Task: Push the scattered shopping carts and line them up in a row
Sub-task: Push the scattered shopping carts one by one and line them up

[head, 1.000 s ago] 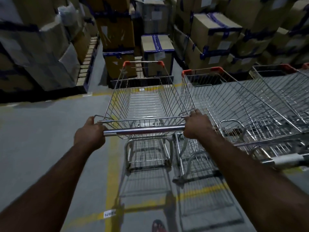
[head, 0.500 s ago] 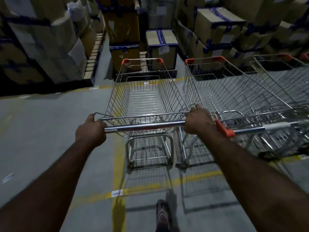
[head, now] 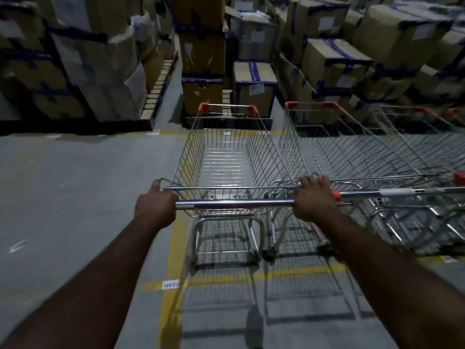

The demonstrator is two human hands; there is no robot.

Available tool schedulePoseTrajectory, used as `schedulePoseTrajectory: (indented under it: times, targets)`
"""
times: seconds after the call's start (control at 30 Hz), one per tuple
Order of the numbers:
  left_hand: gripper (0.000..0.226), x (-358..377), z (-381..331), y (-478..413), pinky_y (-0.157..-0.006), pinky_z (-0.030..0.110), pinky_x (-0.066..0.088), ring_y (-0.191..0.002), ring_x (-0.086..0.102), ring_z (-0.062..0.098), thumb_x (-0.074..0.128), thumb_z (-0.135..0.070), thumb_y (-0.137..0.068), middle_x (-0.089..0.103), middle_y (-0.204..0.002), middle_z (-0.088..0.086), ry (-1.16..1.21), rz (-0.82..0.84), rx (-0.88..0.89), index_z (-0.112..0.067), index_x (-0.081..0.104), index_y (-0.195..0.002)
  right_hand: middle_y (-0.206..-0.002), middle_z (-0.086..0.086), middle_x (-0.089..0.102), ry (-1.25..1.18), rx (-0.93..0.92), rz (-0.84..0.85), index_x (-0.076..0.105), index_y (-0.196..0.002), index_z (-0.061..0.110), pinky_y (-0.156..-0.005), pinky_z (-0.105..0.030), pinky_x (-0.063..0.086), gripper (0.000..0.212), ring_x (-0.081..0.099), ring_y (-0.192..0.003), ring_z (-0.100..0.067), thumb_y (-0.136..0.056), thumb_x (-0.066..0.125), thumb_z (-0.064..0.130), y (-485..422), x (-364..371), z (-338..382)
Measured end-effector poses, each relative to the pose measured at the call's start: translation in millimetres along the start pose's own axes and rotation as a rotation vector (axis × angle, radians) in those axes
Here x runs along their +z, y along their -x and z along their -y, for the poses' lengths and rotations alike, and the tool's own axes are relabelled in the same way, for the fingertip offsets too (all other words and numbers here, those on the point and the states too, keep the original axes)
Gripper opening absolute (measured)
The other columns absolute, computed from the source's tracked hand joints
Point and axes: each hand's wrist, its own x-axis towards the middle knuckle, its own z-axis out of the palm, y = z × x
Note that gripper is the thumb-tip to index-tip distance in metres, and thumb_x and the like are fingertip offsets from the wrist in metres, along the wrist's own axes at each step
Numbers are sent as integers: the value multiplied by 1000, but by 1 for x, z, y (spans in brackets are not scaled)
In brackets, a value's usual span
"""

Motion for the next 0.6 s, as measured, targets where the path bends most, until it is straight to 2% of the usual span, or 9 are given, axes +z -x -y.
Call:
schedulePoseTrajectory:
  times: [0.1, 0.2, 0.27, 0.4, 0.53, 0.6]
  targets:
    - [36, 0, 0, -1, -99, 43, 50, -146, 35, 21, 54, -18, -93, 42, -152, 8, 7, -13, -10, -32, 66, -124, -160, -12, 34, -12, -132, -53, 48, -146, 23, -120, -62, 14, 66, 29, -148, -31, -86, 53, 50, 6, 5, -11]
    - [38, 0, -3, -4, -101, 42, 49, -145, 37, 21, 53, -19, -93, 34, -158, 8, 13, -32, -28, -33, 64, -126, -157, -14, 39, 4, -201, -89, 51, -143, 18, -122, -58, 12, 68, 33, -146, -31, -81, 60, 46, 12, 17, -34]
    - [39, 2, -4, -9, -101, 42, 49, -148, 32, 20, 53, -19, -93, 32, -159, 8, 6, -47, -14, -34, 64, -127, -160, -14, 35, 12, -183, -118, 51, -143, 19, -121, -60, 5, 68, 26, -149, -32, -80, 62, 44, 12, 22, -46]
    - [39, 2, -8, -14, -101, 42, 49, -148, 31, 18, 54, -18, -89, 34, -157, 8, 18, -39, -42, -34, 66, -122, -168, -14, 16, -20, -108, -109, 40, -151, 20, -121, -63, -6, 70, 8, -156, -32, -88, 57, 46, 7, 23, -47]
    - [39, -1, -14, -18, -99, 40, 49, -145, 36, 20, 53, -19, -89, 37, -154, 7, 9, -36, -60, -34, 66, -122, -165, -15, 21, -95, -2, -93, 42, -148, 18, -121, -65, 6, 71, 18, -152, -36, -86, 62, 48, 0, 21, -46]
    - [40, -2, -18, -20, -100, 40, 49, -145, 36, 19, 53, -19, -89, 39, -152, 7, 13, -39, -70, -35, 66, -123, -160, -17, 30, -135, 29, -84, 47, -143, 17, -119, -59, 20, 65, 30, -146, -36, -85, 63, 42, -5, 18, -46]
